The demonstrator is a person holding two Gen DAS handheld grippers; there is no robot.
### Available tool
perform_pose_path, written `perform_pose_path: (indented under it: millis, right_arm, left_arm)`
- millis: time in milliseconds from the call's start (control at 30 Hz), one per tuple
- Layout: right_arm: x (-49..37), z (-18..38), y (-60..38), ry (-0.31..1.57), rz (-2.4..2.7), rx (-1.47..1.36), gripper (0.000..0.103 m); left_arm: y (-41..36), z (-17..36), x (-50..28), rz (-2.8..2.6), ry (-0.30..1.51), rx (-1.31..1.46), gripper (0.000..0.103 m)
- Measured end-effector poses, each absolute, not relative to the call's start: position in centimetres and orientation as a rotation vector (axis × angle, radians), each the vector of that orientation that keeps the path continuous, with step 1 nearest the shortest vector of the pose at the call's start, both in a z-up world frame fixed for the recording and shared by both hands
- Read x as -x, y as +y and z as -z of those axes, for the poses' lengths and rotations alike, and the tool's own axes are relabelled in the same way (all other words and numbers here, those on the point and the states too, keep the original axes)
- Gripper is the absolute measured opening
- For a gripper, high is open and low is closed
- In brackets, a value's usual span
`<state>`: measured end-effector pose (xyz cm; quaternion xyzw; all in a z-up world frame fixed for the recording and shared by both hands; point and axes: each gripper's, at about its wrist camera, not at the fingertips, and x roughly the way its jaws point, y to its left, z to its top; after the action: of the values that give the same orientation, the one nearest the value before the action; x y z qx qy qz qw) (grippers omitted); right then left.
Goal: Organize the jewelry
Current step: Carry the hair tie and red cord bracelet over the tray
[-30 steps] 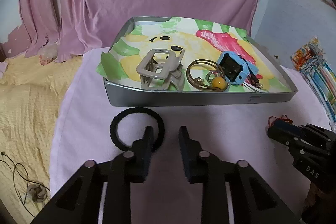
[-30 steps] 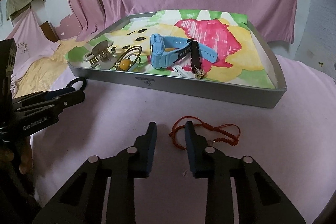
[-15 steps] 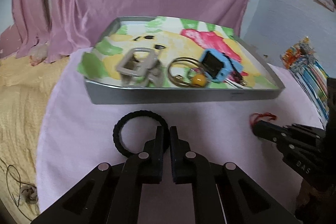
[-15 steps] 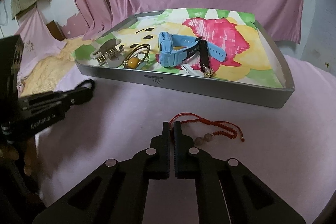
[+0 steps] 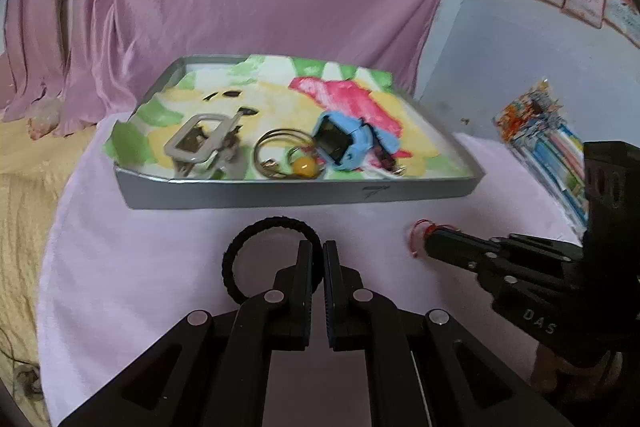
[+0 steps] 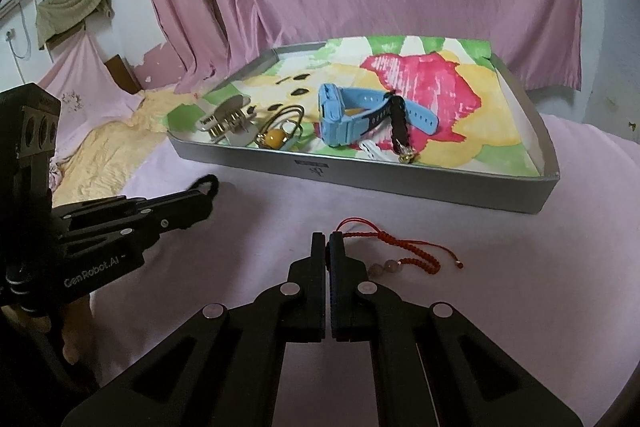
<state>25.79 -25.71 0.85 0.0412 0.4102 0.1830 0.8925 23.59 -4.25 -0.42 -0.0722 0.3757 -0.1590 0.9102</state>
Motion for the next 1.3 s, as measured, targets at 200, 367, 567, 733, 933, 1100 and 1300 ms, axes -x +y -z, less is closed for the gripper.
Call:
perform_pose_path:
  millis: [200,367,567,733,933,1100,1300]
  right_arm:
    - [-25.2,-1.8,-26.0,0.797,-0.392,-0.085,0.002]
    - [-24.6,-2.6,-26.3,0.757,-0.4,-0.087,0.002]
    - [-24.1,-3.4,-26.6,0.715,-0.391,-0.076,0.002]
    - [-23.9,-4.3,-26.9,0.681,-0.385,-0.066,0.002]
    - [-23.8,-5.6,-27.1,0.631,-0.377,-0.058,0.002]
    - [-24.1,-6.7,-27.3,0.594,-0.372,-0.051,0.002]
    - [-25.3,-8.2,-27.6,0.542,-0.359,-0.03,0.002]
  left_arm:
    - [-5.0,0.0,-23.1,0.34,0.747,0.156,0.005]
    - [-5.1,-0.5,-22.7,0.347,0.721,0.173,0.005]
    - [-5.4,-1.1,-22.9,0.327,0.693,0.185,0.005]
    - [-5.6,-1.8,-23.2,0.32,0.67,0.189,0.005]
    - [-5.8,-2.9,-23.9,0.318,0.647,0.181,0.005]
    - [-6.1,-3.4,-25.1,0.311,0.655,0.178,0.005]
    - [-6.3,-5.0,-26.9,0.3,0.616,0.171,0.005]
